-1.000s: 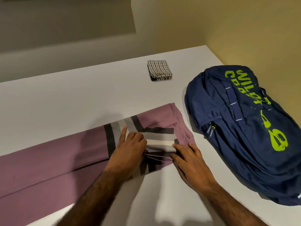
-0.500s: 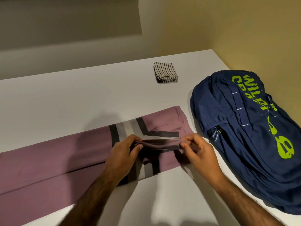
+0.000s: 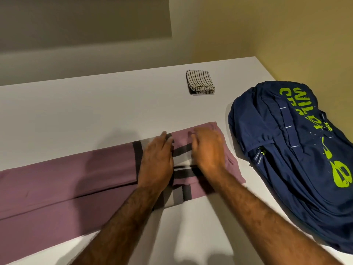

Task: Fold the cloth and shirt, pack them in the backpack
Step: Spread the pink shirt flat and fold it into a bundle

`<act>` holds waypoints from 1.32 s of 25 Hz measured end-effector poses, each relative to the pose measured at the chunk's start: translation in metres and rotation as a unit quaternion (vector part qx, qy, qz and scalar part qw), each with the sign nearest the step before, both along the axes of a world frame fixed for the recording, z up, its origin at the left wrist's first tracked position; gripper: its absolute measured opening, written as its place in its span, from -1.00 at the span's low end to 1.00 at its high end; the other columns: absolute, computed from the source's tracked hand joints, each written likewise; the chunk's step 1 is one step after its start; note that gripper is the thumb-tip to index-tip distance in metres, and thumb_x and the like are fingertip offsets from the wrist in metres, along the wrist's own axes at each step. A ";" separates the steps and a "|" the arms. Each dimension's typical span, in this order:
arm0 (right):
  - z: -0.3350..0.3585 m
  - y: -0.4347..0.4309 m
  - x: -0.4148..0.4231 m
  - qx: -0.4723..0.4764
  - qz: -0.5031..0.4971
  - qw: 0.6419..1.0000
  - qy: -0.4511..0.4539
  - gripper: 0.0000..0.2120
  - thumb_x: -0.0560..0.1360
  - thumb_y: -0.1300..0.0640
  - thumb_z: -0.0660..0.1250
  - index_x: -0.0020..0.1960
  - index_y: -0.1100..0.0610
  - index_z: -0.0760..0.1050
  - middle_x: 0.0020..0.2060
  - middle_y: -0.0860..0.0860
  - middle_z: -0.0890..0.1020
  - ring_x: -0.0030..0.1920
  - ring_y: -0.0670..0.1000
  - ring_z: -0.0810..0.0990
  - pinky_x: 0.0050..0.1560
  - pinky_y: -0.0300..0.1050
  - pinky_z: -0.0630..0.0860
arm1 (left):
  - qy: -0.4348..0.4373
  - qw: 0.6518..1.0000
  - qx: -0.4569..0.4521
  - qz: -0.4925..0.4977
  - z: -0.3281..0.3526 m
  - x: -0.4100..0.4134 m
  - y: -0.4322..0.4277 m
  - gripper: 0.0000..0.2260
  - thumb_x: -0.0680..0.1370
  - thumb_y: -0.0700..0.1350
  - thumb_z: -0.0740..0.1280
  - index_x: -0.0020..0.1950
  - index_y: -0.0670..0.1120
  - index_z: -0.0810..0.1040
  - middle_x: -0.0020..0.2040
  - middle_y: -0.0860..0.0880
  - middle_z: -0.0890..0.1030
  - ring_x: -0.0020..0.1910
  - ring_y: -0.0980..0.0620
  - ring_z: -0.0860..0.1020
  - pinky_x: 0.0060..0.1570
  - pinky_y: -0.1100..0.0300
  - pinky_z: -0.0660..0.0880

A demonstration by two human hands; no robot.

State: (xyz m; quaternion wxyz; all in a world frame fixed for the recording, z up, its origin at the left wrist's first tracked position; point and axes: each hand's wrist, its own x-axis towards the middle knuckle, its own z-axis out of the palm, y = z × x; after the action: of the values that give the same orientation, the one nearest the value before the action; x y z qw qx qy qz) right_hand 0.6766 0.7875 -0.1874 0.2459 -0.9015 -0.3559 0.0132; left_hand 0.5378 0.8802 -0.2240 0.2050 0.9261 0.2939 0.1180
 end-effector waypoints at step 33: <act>-0.073 -0.020 -0.006 -0.257 0.133 0.955 -0.071 -0.22 0.61 -0.35 -0.08 0.65 0.10 -0.10 0.64 0.11 -0.04 0.63 0.15 -0.09 0.52 0.43 0.02 | 0.180 0.950 0.020 0.253 -0.033 -0.369 0.155 -0.32 0.62 0.34 -0.22 0.69 0.06 -0.08 0.69 0.06 -0.12 0.66 -0.02 -0.15 0.61 -0.09 -0.19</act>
State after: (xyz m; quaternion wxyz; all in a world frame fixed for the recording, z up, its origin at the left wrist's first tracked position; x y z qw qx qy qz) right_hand 0.6702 0.7675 -0.2606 -0.0237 -0.8775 -0.4735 0.0730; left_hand 0.1686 1.0350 -0.2566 0.0932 0.8314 0.5478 0.0027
